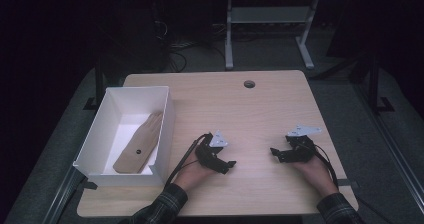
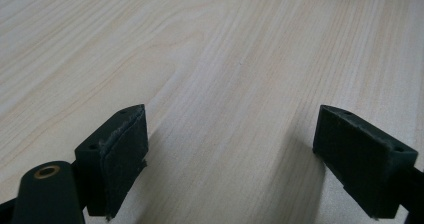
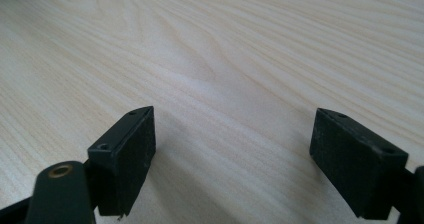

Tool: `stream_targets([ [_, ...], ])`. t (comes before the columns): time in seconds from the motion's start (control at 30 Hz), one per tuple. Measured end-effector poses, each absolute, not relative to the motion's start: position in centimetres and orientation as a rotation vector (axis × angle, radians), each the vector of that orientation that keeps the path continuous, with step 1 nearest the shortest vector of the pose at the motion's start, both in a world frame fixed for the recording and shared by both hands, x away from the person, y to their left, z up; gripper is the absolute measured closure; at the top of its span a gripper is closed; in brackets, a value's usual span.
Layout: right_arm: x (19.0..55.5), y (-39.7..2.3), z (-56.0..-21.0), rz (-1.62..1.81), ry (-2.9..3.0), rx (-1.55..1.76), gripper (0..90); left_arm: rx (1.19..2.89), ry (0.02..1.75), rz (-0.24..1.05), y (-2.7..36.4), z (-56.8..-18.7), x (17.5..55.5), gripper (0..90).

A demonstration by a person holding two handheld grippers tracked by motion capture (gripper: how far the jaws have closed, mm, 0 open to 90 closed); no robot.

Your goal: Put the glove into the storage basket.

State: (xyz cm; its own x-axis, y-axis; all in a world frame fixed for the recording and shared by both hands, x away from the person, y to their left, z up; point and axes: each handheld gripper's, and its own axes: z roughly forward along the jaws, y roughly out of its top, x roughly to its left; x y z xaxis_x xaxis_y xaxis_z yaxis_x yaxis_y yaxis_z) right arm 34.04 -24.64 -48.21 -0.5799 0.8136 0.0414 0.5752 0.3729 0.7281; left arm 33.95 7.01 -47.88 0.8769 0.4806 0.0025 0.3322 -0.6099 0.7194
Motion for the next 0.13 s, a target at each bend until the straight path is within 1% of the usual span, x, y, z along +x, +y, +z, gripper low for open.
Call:
stream_targets([
  [0.13, 34.04, -24.64, -48.21, 1.030, 2.314, 1.219, 18.1, 2.277, 0.585, 0.247, 7.00, -47.90, 33.92, 13.7],
])
